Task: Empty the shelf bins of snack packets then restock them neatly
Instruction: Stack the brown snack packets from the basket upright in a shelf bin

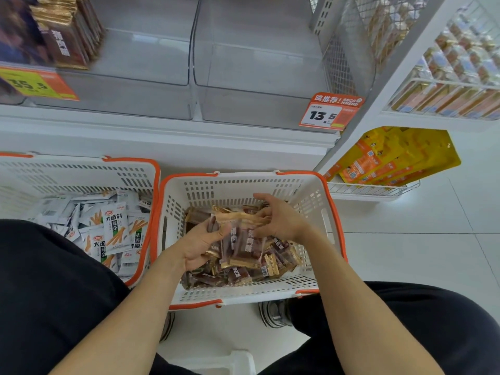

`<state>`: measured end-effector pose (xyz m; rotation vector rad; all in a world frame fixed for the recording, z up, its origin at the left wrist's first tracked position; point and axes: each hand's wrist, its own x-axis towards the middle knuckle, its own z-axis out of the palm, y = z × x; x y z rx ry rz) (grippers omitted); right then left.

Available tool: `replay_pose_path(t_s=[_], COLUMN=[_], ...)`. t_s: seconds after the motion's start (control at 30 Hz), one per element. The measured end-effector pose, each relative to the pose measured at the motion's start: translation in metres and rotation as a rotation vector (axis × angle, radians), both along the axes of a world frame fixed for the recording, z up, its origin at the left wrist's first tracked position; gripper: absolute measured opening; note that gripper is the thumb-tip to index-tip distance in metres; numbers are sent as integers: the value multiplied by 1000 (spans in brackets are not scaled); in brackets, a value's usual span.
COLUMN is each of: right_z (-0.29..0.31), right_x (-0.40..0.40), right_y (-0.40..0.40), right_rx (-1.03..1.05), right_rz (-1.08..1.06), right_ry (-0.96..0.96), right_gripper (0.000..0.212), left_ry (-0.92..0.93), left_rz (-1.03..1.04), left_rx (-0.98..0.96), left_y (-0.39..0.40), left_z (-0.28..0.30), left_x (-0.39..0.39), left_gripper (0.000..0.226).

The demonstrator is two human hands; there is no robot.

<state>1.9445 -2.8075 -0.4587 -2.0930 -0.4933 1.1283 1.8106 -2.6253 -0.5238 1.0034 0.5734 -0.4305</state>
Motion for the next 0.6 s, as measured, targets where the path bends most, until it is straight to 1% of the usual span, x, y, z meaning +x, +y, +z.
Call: replay_pose_path(t_s=[0.07,0.13,0.17,0.2,0.23,0.3,0.33,0.43,0.47,0.5,0.6], right_z=[-9,-15,-18,-20,-21,-20,-20,-19,-18,-18,-16], right_x=[-10,-17,-19,-20,-20,-21,-21,-18,-15,-12,2], right_y=[8,13,13,13,12,11,10,9,8,6,-5], right_rx=[77,97,77,49,39,100,137,154,142,130,115], right_rz=[-136,-232,-239,-217,-191,-164,-176,-267,-294,-319,-394], right_ry=[-45,-67,-38,34,129,314,360,376,377,381,393], right_gripper=[90,76,70,64,53,25,22,34,38,41,43], left_ry=[12,27,35,41,46,44,43,66,75,80,72], left_rz=[5,124,190,248,284,311,311,337,355,355,301], left_rx=[-41,-136,-171,-185,-188,-190,-196,-300,-332,-330,-234], left_y=[-6,-10,-11,-11,-11,-10,-10,-7,-6,-5,-3], left_z=[2,2,4,4,6,8,9,17,17,18,16], left_x=[-2,-3,-2,-1,0,3,4,4,4,4,5], left_gripper=[87,88,80,70,62,57,55,35,33,31,33])
